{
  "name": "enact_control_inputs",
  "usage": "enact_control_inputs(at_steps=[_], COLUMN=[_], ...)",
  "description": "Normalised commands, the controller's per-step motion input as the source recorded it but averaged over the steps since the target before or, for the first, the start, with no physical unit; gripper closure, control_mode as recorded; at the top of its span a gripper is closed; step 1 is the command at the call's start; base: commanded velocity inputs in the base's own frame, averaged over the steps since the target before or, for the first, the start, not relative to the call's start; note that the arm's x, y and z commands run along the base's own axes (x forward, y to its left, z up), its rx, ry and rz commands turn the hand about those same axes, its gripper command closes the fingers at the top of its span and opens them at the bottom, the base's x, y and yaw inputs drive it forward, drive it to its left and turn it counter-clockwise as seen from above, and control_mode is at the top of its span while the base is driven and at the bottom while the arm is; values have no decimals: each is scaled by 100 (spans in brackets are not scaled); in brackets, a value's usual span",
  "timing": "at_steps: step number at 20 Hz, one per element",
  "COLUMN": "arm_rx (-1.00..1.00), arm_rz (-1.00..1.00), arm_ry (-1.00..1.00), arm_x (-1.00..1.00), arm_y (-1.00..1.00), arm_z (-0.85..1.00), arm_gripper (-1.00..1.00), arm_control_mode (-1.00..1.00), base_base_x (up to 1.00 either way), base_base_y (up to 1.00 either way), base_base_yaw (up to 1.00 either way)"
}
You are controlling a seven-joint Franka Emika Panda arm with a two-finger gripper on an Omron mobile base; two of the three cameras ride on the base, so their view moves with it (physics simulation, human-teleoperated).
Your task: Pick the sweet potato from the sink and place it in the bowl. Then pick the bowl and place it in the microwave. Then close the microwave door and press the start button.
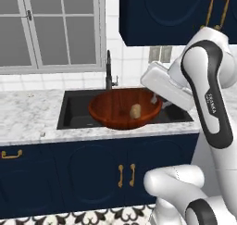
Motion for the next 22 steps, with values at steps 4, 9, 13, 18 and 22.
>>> enact_control_inputs(at_steps=[4,9,13,18,22], arm_rx=[0,0,0,0,0], arm_rz=[0,0,0,0,0], arm_ry=[0,0,0,0,0], arm_x=[0,0,0,0,0], arm_y=[0,0,0,0,0], arm_z=[0,0,0,0,0], arm_gripper=[100,100,100,100,100], arm_control_mode=[100,100,100,100,100], base_base_x=[-7,-5,-3,-3,-4], base_base_y=[-14,0,0,0,0], base_base_yaw=[-48,-94,-96,-96,-94])
